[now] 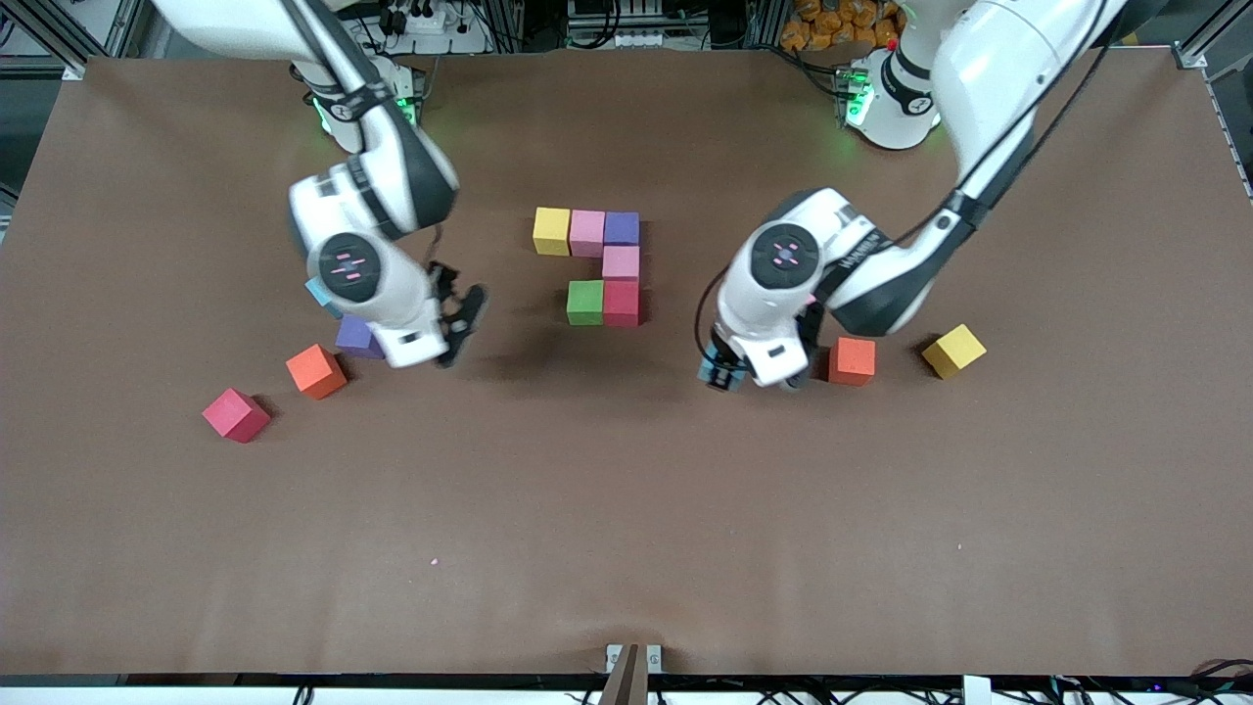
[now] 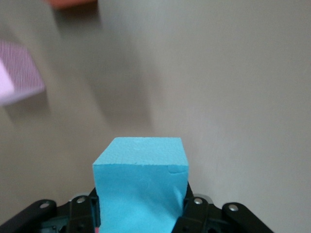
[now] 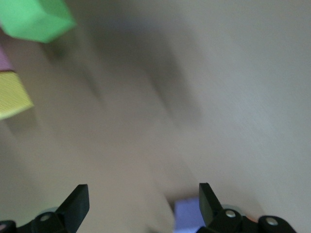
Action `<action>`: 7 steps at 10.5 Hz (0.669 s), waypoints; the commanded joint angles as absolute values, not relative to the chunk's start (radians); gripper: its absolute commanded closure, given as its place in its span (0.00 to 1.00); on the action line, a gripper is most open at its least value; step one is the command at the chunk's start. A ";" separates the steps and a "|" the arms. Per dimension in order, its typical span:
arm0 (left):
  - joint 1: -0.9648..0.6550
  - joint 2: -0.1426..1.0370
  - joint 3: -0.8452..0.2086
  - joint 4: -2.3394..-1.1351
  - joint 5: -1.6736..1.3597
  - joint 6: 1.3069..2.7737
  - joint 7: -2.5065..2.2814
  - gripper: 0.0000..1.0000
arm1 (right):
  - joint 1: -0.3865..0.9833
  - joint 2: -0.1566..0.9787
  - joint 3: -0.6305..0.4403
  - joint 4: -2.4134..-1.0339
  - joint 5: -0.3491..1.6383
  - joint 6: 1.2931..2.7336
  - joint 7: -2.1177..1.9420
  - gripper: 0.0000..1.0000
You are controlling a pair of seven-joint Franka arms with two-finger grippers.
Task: Form number 2 with 11 blocks
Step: 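Release green with the right gripper while the left gripper carries blue over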
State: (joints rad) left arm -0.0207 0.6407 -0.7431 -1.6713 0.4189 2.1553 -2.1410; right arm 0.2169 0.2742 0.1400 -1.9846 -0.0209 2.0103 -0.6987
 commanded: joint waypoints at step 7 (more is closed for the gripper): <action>-0.402 0.733 -0.595 -1.464 0.396 2.132 -2.511 0.68 | -0.080 0.238 0.135 -2.246 -0.058 2.355 -1.352 0.00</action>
State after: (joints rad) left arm -0.3628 0.7075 -0.6099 -1.5247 0.4119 2.1552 -2.4759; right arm -0.0592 0.2576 0.1176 -2.2102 -0.0619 2.3321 -1.2337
